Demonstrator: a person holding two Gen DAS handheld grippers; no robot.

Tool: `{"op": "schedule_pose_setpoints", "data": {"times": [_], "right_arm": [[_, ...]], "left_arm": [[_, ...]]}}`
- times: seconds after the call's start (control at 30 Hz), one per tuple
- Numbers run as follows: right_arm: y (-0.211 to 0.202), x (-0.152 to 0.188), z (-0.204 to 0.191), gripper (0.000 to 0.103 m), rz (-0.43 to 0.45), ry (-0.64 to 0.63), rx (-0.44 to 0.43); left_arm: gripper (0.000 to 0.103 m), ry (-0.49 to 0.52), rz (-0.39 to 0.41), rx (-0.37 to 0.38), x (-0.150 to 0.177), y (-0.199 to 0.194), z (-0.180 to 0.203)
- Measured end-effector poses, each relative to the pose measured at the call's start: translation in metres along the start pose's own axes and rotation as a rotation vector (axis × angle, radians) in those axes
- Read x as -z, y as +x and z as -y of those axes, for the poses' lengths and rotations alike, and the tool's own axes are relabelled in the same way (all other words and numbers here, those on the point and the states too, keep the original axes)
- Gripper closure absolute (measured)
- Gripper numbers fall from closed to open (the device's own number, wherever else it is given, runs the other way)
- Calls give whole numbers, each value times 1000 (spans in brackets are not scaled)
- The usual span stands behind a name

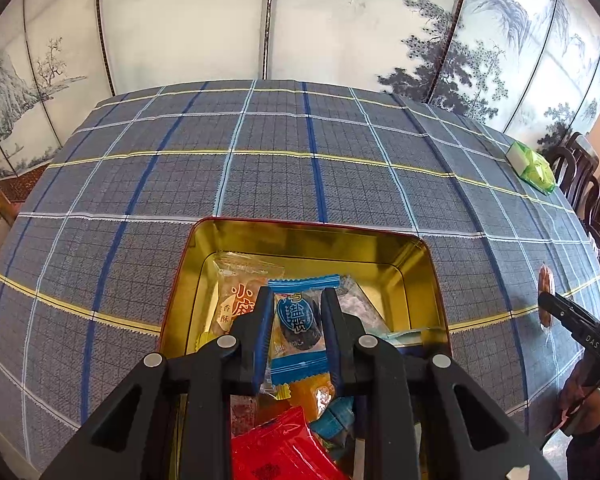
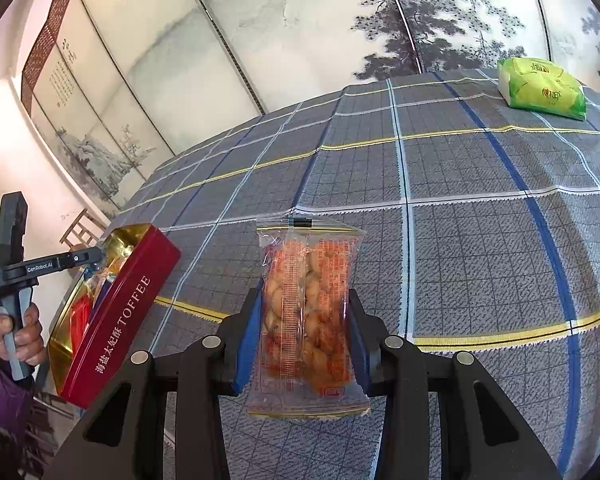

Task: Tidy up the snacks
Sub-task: 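Carry the blue snack into the tin and open the left gripper while right holds crackers, then carry the cracker bag over the gold tin with the right gripper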

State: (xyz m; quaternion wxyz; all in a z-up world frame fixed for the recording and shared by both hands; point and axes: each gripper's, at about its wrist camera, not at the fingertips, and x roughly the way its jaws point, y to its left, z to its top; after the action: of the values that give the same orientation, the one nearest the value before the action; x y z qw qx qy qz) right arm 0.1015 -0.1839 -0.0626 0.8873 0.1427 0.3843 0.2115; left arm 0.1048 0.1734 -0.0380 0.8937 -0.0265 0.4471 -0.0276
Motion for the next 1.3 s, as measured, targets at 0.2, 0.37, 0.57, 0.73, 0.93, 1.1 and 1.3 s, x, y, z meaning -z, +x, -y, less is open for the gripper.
{"op": "schedule_pose_setpoints", "data": {"times": [0.2,0.37,0.57,0.73,0.93,1.1,1.3], "right_arm": [[1,1,0,62,-3,0,2],[1,1,0,62,-4,1,3],[1,2,1,62,-3,2,5],[1,2,1,62,0,4,10],[-1,3,0,62,4,3,17],[-2,1,-1,62,6,4,27],[0,1,-5,62,-5,-10,56]], "left_arm": [[82,12,11,-21,-1,0,1],[81,30,34,-54,0,-5,3],[74,37,56,-89,6,-16,8],[54,38,130,-187,20,-38,16],[29,38,225,-287,40,-69,26],[24,31,231,-270,57,-83,31],[20,44,236,-282,74,-94,39]]}}
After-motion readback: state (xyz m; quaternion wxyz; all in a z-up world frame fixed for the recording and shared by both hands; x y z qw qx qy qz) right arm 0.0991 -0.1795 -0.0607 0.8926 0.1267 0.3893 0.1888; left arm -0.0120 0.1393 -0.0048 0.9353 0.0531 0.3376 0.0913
